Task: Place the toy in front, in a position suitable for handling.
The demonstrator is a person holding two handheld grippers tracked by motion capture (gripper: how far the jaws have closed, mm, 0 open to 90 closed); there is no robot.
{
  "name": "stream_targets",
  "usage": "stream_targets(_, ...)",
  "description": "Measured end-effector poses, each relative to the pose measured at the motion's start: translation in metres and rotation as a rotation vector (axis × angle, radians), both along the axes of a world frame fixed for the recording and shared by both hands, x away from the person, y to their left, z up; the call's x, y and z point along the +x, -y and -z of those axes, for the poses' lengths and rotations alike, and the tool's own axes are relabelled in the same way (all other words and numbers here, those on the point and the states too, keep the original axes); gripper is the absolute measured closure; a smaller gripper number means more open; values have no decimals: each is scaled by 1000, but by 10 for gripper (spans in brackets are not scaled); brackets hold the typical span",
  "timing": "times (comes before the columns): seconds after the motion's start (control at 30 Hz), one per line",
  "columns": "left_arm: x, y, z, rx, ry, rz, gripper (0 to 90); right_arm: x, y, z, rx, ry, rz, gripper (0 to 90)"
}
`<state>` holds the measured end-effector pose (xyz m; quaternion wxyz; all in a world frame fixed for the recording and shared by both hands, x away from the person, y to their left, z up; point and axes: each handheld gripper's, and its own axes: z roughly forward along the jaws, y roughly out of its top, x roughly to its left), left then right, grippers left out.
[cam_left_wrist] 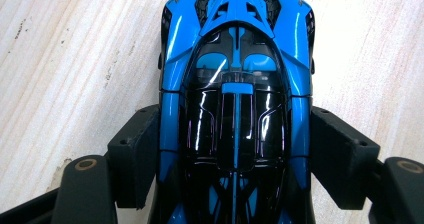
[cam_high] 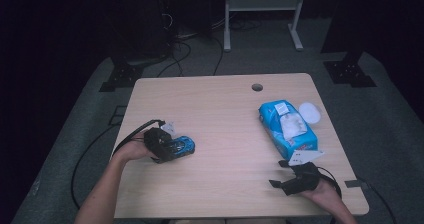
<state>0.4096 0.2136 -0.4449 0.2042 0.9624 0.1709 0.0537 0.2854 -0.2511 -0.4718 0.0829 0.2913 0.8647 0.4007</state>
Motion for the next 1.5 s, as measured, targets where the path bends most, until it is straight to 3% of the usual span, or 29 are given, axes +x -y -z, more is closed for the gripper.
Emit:
stream_targets(0.33,1,3,1,-1,-15,-30,264,0,-1,0,-2,-2,-5,184)
stream_targets(0.73,4,14,4,43,-17,-24,235,0,0,0,0,-2,-6,184)
stream_targets(1.03,4,14,2,41,-6,1,257,0,0,0,-2,-2,-7,184)
stream_targets(1.13,4,12,-3,8,1,0,277,0,0,1,-1,-2,-7,184)
stream_targets(1.23,2,13,-1,36,-2,12,278,0,-1,1,-4,-6,-6,184)
stream_targets(1.5,1,10,-3,22,7,10,279,0,0,0,0,-2,-6,184)
